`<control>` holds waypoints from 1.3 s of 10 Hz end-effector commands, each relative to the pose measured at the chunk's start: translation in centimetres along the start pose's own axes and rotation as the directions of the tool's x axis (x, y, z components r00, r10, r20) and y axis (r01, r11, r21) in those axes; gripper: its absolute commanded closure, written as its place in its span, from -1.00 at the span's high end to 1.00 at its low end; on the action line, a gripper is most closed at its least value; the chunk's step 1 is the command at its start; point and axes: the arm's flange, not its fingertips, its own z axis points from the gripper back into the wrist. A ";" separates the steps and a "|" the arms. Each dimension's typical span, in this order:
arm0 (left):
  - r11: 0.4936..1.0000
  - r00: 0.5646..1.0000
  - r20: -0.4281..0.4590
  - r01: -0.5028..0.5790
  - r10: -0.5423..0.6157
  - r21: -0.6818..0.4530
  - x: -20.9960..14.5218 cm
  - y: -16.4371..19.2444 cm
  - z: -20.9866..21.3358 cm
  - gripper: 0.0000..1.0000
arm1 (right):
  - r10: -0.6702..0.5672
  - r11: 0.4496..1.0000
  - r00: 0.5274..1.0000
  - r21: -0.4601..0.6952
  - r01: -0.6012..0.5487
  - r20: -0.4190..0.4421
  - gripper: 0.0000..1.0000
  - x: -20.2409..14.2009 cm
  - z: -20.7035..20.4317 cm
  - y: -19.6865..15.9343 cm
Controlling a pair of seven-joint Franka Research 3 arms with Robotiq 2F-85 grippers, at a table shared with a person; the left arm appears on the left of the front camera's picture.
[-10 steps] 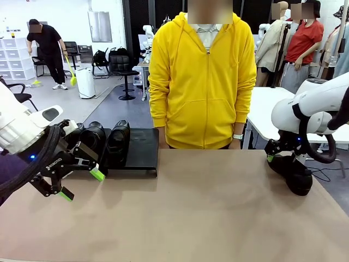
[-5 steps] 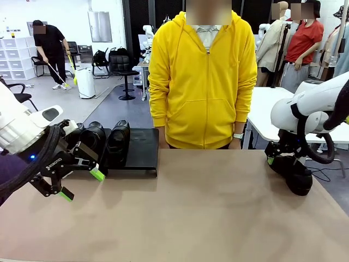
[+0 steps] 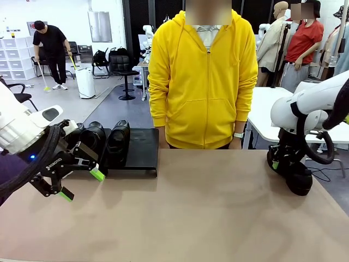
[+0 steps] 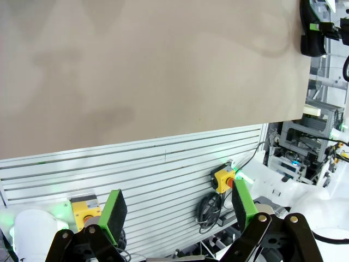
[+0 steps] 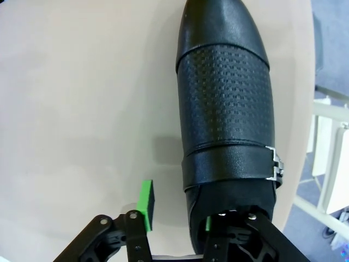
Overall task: Organize the shoes by placing them on the stand.
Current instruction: Pick up one Shoe and place it in the middle of the table.
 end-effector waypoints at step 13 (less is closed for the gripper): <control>1.000 1.000 -0.002 -0.004 0.004 0.003 0.0 0.0 0.1 1.00 | -0.207 0.977 0.975 -0.024 0.210 0.079 -1.00 -16.7 13.1 4.7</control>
